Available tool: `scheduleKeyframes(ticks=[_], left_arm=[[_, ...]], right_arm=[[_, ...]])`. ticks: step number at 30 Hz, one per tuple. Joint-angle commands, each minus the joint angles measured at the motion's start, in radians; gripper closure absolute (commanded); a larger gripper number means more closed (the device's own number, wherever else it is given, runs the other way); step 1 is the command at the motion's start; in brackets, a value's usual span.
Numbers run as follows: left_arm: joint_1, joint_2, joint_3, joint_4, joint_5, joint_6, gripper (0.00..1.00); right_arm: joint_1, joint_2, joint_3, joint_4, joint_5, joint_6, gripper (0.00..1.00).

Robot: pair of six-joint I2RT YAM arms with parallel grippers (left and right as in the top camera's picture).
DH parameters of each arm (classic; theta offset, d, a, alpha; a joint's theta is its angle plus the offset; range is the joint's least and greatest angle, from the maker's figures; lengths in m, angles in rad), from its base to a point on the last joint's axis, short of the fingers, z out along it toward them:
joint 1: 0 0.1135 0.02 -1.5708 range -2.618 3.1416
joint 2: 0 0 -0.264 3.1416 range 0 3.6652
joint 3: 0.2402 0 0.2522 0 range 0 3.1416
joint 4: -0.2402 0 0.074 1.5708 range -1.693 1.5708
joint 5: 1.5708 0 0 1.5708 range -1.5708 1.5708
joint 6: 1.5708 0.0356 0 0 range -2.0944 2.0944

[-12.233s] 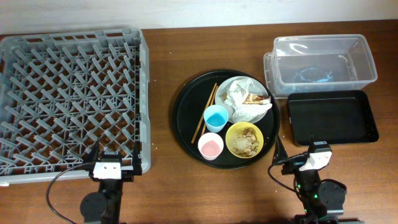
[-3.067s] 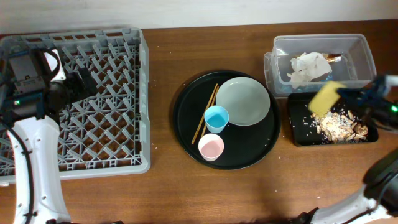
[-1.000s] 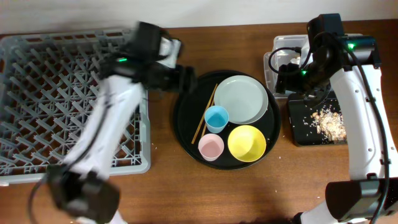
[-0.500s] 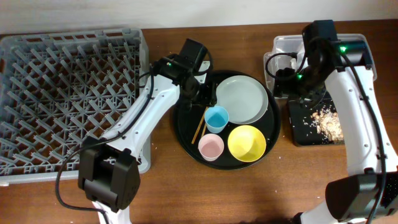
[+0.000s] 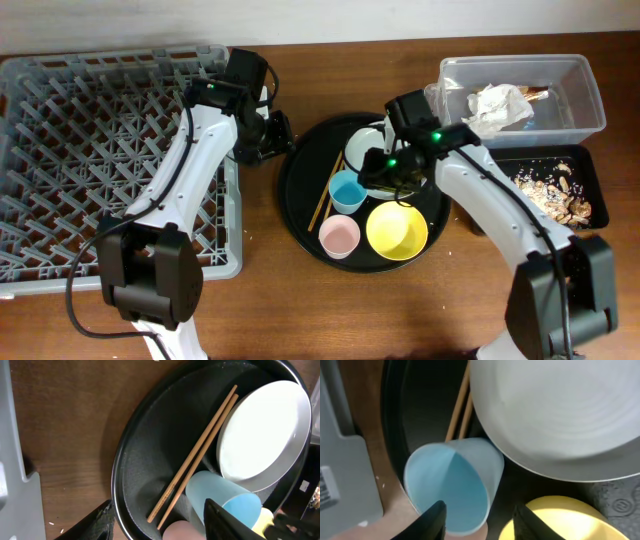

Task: Sort waste into correct bins and load items into the dishwasher rack

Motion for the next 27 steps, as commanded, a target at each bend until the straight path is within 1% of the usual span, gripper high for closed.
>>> scheduleKeyframes(ticks=[1, 2, 3, 6, 7, 9, 10, 12, 13, 15, 16, 17, 18, 19, 20, 21, 22, 24, 25, 27], left_arm=[[0.001, 0.013, -0.002, -0.002, -0.005, -0.012, 0.43], [0.001, 0.013, -0.002, -0.002, -0.005, -0.012, 0.43], [0.001, 0.013, -0.002, -0.002, -0.005, -0.012, 0.43], [0.001, 0.013, -0.002, 0.0, -0.005, -0.012, 0.43], [0.001, 0.013, -0.002, 0.002, -0.005, -0.012, 0.43], [0.003, 0.013, -0.001, 0.002, -0.003, -0.012, 0.43], [0.008, 0.012, 0.003, 0.002, 0.027, 0.005, 0.43], [0.042, 0.01, 0.035, -0.005, 0.232, 0.097, 0.43], [0.059, 0.01, 0.048, -0.005, 0.323, 0.132, 0.44], [0.134, 0.01, 0.074, 0.022, 0.737, 0.243, 0.43], [0.164, 0.01, 0.074, 0.037, 0.903, 0.268, 0.43], [0.182, 0.01, 0.074, 0.04, 0.989, 0.28, 0.39], [0.206, 0.01, 0.074, 0.04, 1.109, 0.308, 0.34], [0.217, 0.01, 0.074, 0.04, 1.214, 0.333, 0.27], [0.219, 0.01, 0.074, 0.04, 1.27, 0.337, 0.21], [0.216, 0.01, 0.074, 0.04, 1.312, 0.337, 0.16], [0.205, 0.01, 0.074, 0.031, 1.331, 0.336, 0.13], [0.164, 0.01, 0.074, 0.028, 1.331, 0.336, 0.01], [0.129, 0.01, 0.074, 0.028, 1.331, 0.336, 0.01], [0.093, 0.01, 0.074, 0.028, 1.331, 0.336, 0.01]], right_arm=[[0.012, 0.087, -0.007, 0.001, 0.013, 0.023, 0.72], [0.012, 0.1, -0.007, 0.001, 0.007, 0.035, 0.82], [0.012, 0.1, -0.007, 0.003, 0.007, 0.039, 0.84], [0.01, 0.099, -0.003, 0.003, 0.006, 0.039, 0.94], [0.009, 0.099, -0.001, 0.003, -0.006, 0.039, 0.96], [-0.002, 0.092, 0.026, -0.006, -0.071, 0.037, 0.96], [-0.015, 0.079, 0.047, -0.021, -0.109, 0.025, 0.96], [-0.095, 0.02, 0.093, -0.081, -0.251, -0.003, 0.96], [-0.127, 0.0, 0.093, -0.079, -0.316, -0.023, 0.96], [-0.24, -0.036, 0.092, -0.053, -0.607, -0.132, 0.96], [-0.274, -0.035, 0.092, -0.034, -0.736, -0.171, 0.96], [-0.295, -0.034, 0.09, -0.012, -0.832, -0.199, 0.96], [-0.299, -0.034, 0.089, 0.012, -0.885, -0.203, 0.96], [-0.287, -0.034, 0.089, 0.074, -0.967, -0.202, 0.96], [-0.273, -0.034, 0.089, 0.111, -0.996, -0.196, 0.96], [-0.255, -0.034, 0.089, 0.166, -1.026, -0.157, 0.96], [-0.232, -0.034, 0.089, 0.246, -1.039, -0.089, 0.96], [-0.204, -0.034, 0.089, 0.369, -1.04, -0.002, 0.96], [-0.192, -0.034, 0.089, 0.437, -1.033, 0.047, 0.96], [-0.19, -0.034, 0.089, 0.485, -1.024, 0.08, 0.96]])
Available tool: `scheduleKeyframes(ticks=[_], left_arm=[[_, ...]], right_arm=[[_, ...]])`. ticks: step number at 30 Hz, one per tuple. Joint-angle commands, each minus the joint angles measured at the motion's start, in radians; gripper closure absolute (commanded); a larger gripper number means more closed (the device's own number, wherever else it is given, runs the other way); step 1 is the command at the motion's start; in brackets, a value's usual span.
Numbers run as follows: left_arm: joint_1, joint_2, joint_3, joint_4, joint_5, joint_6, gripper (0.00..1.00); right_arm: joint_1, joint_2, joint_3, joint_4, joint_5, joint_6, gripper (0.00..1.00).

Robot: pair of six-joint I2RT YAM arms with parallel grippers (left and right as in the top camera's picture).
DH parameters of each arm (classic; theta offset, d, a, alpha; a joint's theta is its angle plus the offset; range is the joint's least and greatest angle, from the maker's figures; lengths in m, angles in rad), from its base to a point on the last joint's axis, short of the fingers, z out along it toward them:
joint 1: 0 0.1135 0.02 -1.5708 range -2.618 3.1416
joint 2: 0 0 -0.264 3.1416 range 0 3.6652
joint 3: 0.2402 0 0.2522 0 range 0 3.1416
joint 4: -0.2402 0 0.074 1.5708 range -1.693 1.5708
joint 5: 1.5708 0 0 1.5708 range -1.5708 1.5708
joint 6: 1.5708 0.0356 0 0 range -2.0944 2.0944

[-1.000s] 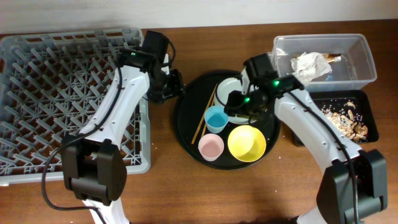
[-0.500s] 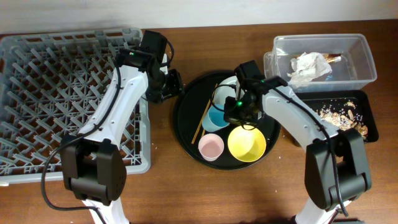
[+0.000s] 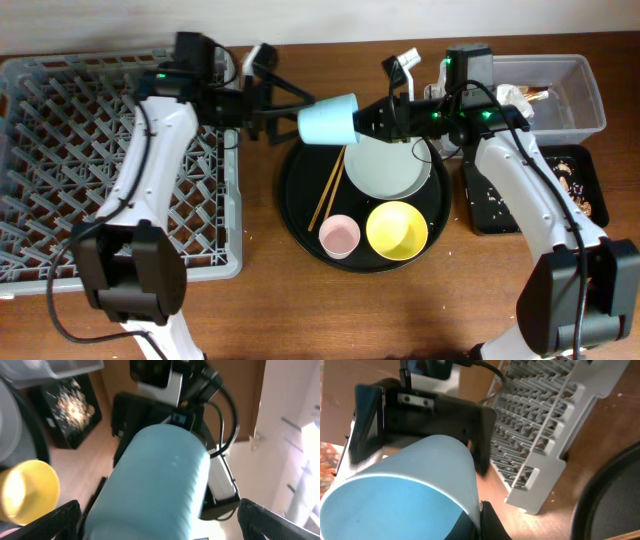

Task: Sort waste into correct bins and load items into the dishwasher rack
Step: 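Lift the blue cup and hand it from right gripper to left gripper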

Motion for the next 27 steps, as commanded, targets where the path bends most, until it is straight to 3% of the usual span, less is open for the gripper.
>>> scheduleKeyframes(ticks=[1, 7, 15, 17, 19, 20, 27], left_arm=[[-0.068, 0.01, 0.015, -0.001, 0.05, 0.02, 0.01], [-0.102, 0.01, 0.015, -0.002, 0.05, 0.016, 0.24], [-0.026, 0.01, 0.015, 0.0, 0.05, -0.01, 0.23], [-0.018, 0.01, 0.015, 0.0, 0.05, -0.01, 0.13], [-0.018, 0.01, 0.015, 0.0, 0.05, -0.009, 0.14], [-0.018, 0.01, 0.015, 0.0, 0.05, -0.01, 0.09], [-0.018, 0.01, 0.015, -0.001, 0.05, -0.01, 0.11]], right_arm=[[0.004, -0.015, 0.012, 0.048, -0.023, 0.085, 0.96], [0.043, -0.015, 0.012, 0.065, 0.043, 0.087, 0.96], [0.031, -0.015, 0.012, 0.065, 0.026, 0.094, 0.96], [0.029, -0.015, 0.012, 0.065, 0.016, 0.099, 0.96], [0.027, -0.015, 0.012, 0.109, -0.005, 0.13, 0.96], [0.027, -0.015, 0.012, 0.139, -0.012, 0.163, 0.96], [0.031, -0.015, 0.01, 0.158, 0.015, 0.161, 0.96]])
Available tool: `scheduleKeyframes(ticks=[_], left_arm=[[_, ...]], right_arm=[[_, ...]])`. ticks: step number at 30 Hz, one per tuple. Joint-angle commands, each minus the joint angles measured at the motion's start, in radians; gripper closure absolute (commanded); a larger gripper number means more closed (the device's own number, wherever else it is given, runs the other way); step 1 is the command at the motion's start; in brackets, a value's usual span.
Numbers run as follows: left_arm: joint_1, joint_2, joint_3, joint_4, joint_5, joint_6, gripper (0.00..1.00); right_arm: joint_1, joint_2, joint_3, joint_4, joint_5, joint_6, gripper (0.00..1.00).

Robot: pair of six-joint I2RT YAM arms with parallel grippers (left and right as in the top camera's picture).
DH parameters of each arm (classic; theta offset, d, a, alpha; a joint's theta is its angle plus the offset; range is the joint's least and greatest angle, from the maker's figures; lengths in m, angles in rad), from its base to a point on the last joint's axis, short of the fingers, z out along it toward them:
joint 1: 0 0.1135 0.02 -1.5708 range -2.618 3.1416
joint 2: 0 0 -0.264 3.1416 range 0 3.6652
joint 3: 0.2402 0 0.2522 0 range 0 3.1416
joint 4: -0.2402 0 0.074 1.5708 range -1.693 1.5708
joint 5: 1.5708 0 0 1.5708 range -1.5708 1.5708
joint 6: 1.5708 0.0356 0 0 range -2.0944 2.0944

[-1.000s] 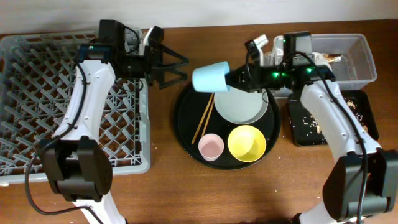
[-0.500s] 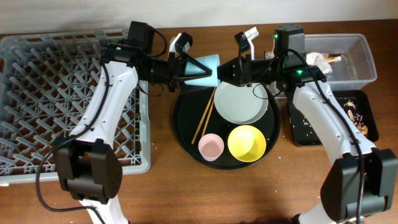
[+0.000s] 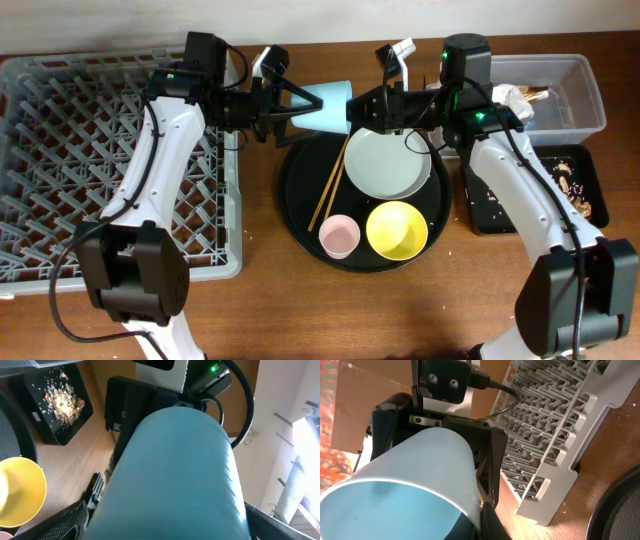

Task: Sort waste into correct bins and load items into the dishwasher rack
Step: 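Lift the blue cup and hand it from right gripper to left gripper, then place the blue cup upside down in the rack with the left gripper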

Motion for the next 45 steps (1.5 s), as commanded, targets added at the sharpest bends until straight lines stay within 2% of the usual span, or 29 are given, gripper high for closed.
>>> scheduleKeyframes(ticks=[1, 2, 5, 9, 11, 13, 14, 15, 16, 19, 21, 22, 24, 27, 29, 30, 31, 34, 36, 38, 45], left_arm=[[-0.001, 0.01, 0.014, -0.001, 0.021, 0.001, 0.18], [-0.001, 0.01, 0.014, 0.0, 0.021, -0.017, 0.2], [-0.001, 0.01, 0.014, 0.0, 0.021, -0.018, 0.22], [-0.001, 0.01, 0.014, 0.0, 0.021, -0.018, 0.38], [-0.001, 0.01, 0.014, 0.0, 0.021, -0.017, 0.41], [-0.001, 0.01, 0.014, 0.0, 0.021, -0.017, 0.41], [-0.001, 0.01, 0.014, 0.001, 0.021, -0.017, 0.41], [-0.001, 0.01, 0.014, 0.006, 0.021, -0.017, 0.41], [0.008, 0.01, 0.014, 0.024, 0.018, -0.017, 0.41], [0.048, 0.01, 0.014, 0.06, 0.008, -0.017, 0.41], [0.1, 0.01, 0.014, 0.06, -0.088, -0.017, 0.41], [0.131, 0.01, 0.014, 0.06, -0.172, -0.016, 0.41], [0.195, 0.003, 0.015, 0.058, -0.346, -0.017, 0.47], [0.277, -0.066, 0.019, 0.014, -0.59, -0.01, 0.47], [0.307, -0.164, 0.019, -0.051, -0.83, 0.013, 0.46], [0.309, -0.237, 0.021, -0.108, -1.026, 0.014, 0.44], [0.308, -0.291, 0.021, -0.169, -1.16, 0.013, 0.43], [0.302, -0.397, 0.021, -0.409, -1.406, 0.013, 0.43], [0.296, -0.397, 0.009, -0.521, -1.457, 0.012, 0.43], [0.277, -0.397, -0.032, -0.525, -1.456, 0.012, 0.43], [0.171, -0.397, -0.273, -0.344, -1.532, -0.044, 0.43]], right_arm=[[0.006, -0.015, 0.009, -0.048, 0.024, -0.038, 0.96], [0.013, -0.015, 0.009, -0.103, 0.062, -0.074, 0.96], [0.019, -0.014, 0.007, -0.123, 0.073, -0.092, 0.96], [0.019, -0.014, 0.007, -0.123, 0.072, -0.092, 0.96], [0.019, -0.014, 0.007, -0.123, 0.064, -0.092, 0.95], [0.019, -0.014, 0.007, -0.123, 0.063, -0.092, 0.83], [0.019, -0.014, 0.007, -0.123, 0.061, -0.092, 0.67], [0.016, -0.014, 0.007, -0.122, 0.061, -0.092, 0.44], [-0.005, -0.014, 0.007, -0.122, 0.056, -0.092, 0.35], [-0.072, -0.015, 0.012, -0.122, -0.014, -0.092, 0.28], [-0.134, -0.019, 0.012, -0.122, -0.071, -0.092, 0.24], [-0.177, -0.019, 0.012, -0.122, -0.087, -0.092, 0.17], [-0.249, -0.018, 0.012, -0.123, -0.085, -0.096, 0.02], [-0.313, -0.018, 0.012, -0.169, -0.055, -0.134, 0.01], [-0.312, -0.018, 0.012, -0.292, 0.06, -0.212, 0.02], [-0.309, -0.018, 0.012, -0.369, 0.145, -0.257, 0.02], [-0.31, -0.018, 0.012, -0.426, 0.207, -0.28, 0.01], [-0.312, -0.018, 0.012, -0.533, 0.315, -0.332, 0.02], [-0.312, -0.018, 0.012, -0.557, 0.358, -0.333, 0.01], [-0.312, -0.018, 0.012, -0.572, 0.364, -0.34, 0.02], [-0.312, -0.018, 0.012, -0.607, 0.38, -0.339, 0.02]])
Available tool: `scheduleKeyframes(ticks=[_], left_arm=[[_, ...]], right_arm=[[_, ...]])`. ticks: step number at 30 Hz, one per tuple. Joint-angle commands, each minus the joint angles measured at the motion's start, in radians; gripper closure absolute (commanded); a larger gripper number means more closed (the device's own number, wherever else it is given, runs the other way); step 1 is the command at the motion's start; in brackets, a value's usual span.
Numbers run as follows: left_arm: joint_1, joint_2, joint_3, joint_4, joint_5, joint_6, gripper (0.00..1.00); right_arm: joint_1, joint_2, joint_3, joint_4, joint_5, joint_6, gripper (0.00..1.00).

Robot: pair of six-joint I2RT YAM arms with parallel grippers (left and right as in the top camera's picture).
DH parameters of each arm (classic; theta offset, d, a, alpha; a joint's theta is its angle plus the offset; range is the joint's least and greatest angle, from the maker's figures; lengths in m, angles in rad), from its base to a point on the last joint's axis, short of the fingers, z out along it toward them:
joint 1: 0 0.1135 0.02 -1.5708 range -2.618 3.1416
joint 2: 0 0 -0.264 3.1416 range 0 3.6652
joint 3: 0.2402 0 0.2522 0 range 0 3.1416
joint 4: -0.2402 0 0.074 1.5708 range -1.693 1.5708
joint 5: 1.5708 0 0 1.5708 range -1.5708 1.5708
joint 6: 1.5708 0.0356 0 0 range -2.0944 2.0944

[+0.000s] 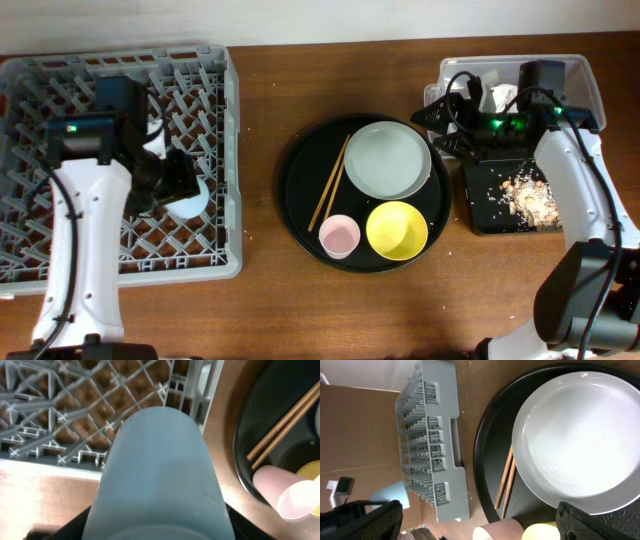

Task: Sort waste into correct bins and load items into the dishwasher rack
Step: 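Place the blue cup upside down in the rack with the left gripper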

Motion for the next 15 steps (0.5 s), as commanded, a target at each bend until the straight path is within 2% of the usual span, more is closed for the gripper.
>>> scheduleKeyframes(ticks=[1, 8, 10, 13, 14, 15], left_arm=[[-0.025, -0.001, -0.112, 0.087, -0.039, -0.018, 0.43], [-0.026, 0.009, -0.278, 0.238, -0.039, -0.018, 0.41], [-0.026, 0.009, -0.314, 0.271, -0.039, -0.018, 0.36], [-0.026, 0.009, -0.344, 0.288, -0.039, -0.018, 0.06], [-0.026, 0.009, -0.34, 0.296, -0.039, -0.018, 0.04], [-0.026, 0.009, -0.315, 0.3, -0.039, -0.018, 0.03]], right_arm=[[0.002, -0.017, 0.005, -0.009, 0.012, -0.018, 0.02], [0.002, -0.017, 0.005, -0.026, 0.012, -0.018, 0.01], [0.002, -0.017, 0.005, -0.038, 0.023, -0.018, 0.02], [0.002, -0.017, 0.005, -0.087, 0.063, -0.062, 0.02], [0.002, -0.021, 0.005, -0.093, 0.064, -0.064, 0.02], [0.006, -0.031, 0.005, -0.098, 0.063, -0.077, 0.11]])
